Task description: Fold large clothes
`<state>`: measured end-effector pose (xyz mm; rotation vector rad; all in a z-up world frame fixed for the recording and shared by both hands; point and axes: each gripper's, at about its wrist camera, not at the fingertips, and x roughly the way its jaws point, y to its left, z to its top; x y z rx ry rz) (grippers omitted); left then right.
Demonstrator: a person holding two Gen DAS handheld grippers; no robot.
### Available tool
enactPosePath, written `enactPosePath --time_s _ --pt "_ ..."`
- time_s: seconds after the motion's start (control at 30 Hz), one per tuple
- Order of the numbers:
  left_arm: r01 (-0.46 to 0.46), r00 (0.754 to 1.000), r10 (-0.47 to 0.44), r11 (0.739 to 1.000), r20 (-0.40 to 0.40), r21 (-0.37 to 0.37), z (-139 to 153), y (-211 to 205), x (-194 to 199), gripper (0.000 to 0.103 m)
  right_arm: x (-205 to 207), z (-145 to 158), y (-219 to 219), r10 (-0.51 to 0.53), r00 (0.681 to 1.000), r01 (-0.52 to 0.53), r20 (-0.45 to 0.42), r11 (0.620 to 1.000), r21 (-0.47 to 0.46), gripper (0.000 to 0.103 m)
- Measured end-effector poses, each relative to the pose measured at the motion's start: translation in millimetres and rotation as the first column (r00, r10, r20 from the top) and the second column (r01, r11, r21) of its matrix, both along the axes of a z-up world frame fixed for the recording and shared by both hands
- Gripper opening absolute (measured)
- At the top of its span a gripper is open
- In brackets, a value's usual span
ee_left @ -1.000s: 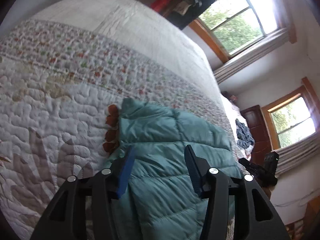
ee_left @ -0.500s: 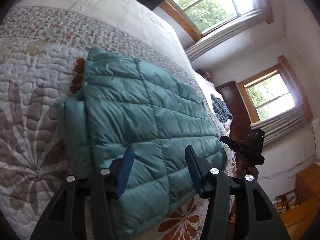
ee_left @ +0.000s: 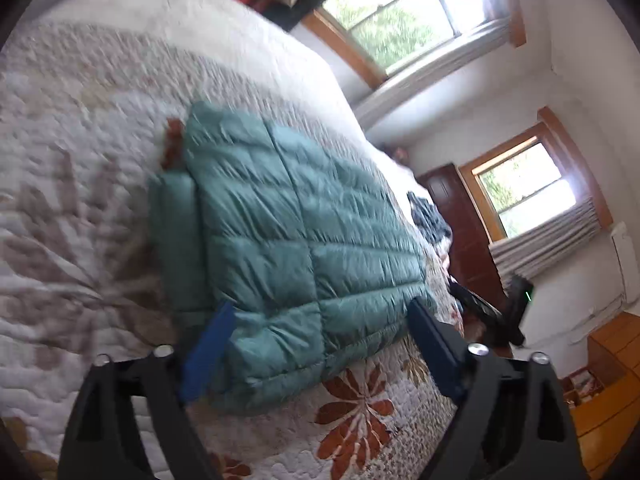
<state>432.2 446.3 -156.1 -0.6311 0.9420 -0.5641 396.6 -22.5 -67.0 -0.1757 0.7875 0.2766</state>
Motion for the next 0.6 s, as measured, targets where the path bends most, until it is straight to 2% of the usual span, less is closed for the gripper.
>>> enactPosePath --time_s 0.03,0.1,0.13,0.17,0.27,0.37,0.47,0.6 --pt "-0.031 0.999 0.031 1.0 -0.027 0.004 -4 13 2 0.095 -18 1 24 0.044 0.998 -0.039 0.053 0.995 -0.096 0.092" --pt "-0.065 0.995 0.065 0.998 -0.073 -0.003 -14 25 7 0.095 -50 -11 75 0.154 0.982 -0.119 0.11 0.955 -0.27 0.092" --pt "-0.076 0.993 0.074 0.997 -0.097 -0.01 -23 30 9 0.095 -63 -21 98 0.21 0.971 -0.162 0.111 0.927 -0.338 0.092" --pt "-0.084 0.99 0.082 0.996 -0.115 -0.015 -29 36 11 0.095 -74 -33 121 0.261 0.959 -0.196 0.113 0.895 -0.4 0.092" --pt "-0.113 0.981 0.101 0.992 -0.165 -0.061 -50 51 22 0.095 -105 -65 185 0.405 0.902 -0.242 0.15 0.762 -0.601 0.092" --pt "-0.143 0.974 0.115 0.981 -0.194 -0.133 -65 61 33 0.095 -116 -89 236 0.498 0.847 -0.229 0.187 0.658 -0.717 0.095" --pt "-0.161 0.973 0.12 0.965 -0.199 -0.206 -74 70 42 0.095 -112 -109 272 0.543 0.818 -0.19 0.191 0.568 -0.801 0.096" --pt "-0.159 0.971 0.11 0.96 -0.214 -0.231 -80 76 56 0.095 -94 -131 308 0.562 0.804 -0.146 0.193 0.502 -0.853 0.096"
